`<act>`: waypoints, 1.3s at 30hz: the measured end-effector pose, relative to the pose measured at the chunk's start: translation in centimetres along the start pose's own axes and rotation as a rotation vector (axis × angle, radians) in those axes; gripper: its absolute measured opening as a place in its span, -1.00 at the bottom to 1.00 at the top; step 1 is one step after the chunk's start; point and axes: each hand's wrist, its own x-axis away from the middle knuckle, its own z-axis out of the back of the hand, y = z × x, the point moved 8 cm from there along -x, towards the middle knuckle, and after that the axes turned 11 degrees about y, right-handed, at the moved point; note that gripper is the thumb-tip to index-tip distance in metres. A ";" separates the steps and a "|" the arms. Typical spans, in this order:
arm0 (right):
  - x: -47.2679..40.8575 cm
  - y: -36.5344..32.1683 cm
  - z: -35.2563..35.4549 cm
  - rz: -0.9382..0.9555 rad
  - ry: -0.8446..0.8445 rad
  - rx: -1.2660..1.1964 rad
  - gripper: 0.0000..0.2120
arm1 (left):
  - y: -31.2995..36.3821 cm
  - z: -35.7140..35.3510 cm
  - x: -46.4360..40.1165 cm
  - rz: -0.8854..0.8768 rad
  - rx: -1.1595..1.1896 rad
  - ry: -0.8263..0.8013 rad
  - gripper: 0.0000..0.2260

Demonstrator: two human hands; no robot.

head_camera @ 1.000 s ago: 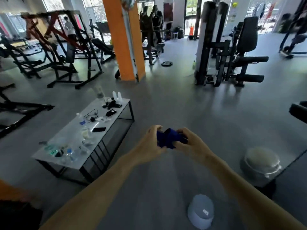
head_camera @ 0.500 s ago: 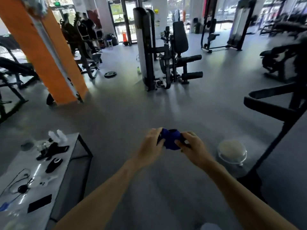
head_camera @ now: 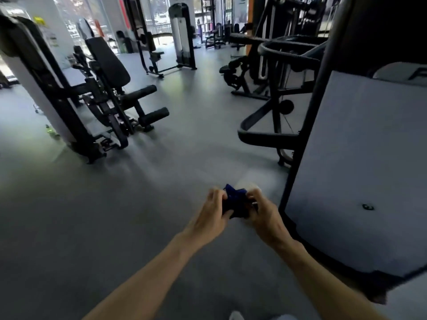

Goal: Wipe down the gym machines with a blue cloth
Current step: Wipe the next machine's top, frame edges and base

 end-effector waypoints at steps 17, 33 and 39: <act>-24.2 15.0 -8.4 0.159 -0.069 0.209 -0.46 | -12.7 -11.5 -25.1 -0.319 -0.321 -0.303 -0.21; -33.2 40.7 -20.0 -0.354 -0.035 0.300 -0.61 | -30.1 -36.8 -37.4 -0.469 -0.043 -0.584 -0.14; -31.0 59.1 -27.6 -0.461 -0.103 0.325 -0.49 | -39.7 -53.0 -36.5 -0.451 -0.039 -0.608 -0.08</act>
